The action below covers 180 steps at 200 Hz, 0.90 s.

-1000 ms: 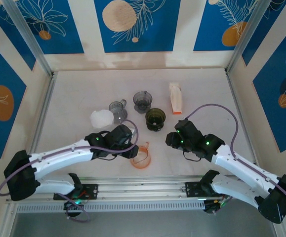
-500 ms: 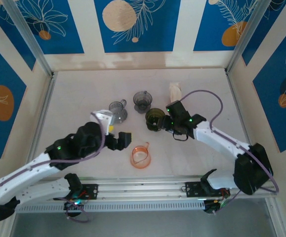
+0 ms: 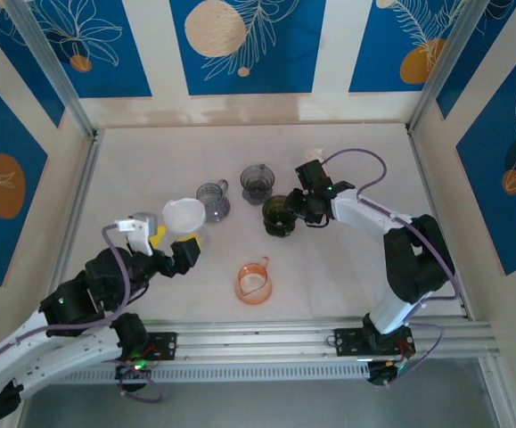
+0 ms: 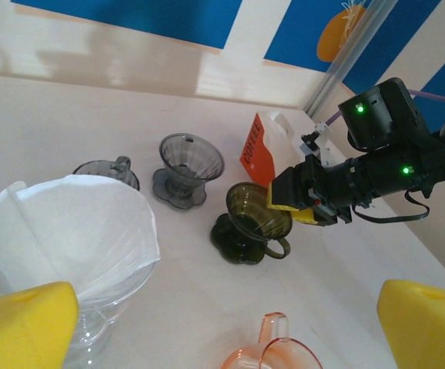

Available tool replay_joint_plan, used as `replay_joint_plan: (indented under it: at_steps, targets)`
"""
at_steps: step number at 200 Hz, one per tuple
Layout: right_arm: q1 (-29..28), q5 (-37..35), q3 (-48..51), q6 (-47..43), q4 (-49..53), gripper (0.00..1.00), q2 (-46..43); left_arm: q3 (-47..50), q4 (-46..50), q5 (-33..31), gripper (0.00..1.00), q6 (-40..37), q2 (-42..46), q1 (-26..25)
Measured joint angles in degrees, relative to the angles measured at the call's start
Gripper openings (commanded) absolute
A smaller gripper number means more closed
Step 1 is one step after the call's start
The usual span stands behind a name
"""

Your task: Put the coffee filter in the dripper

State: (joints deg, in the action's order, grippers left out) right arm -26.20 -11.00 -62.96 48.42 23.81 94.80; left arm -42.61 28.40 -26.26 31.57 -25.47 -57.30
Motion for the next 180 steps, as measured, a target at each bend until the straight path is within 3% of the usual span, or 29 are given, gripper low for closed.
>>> replay_joint_plan:
  at_steps: [85,126,180]
  targets:
    - [0.0,2.3,0.5,-0.4,-0.4,0.01,0.9,1.4,0.0,-2.1,1.0,1.1,0.9,0.0]
    - [0.1,2.4,4.9,-0.6,0.1,0.0,-5.9,2.4,-0.1,-2.2,1.0,1.5,0.9,0.0]
    - [-0.7,4.2,8.0,-2.4,4.6,0.0,-22.4,2.6,-0.1,-2.2,1.0,1.5,0.9,0.0]
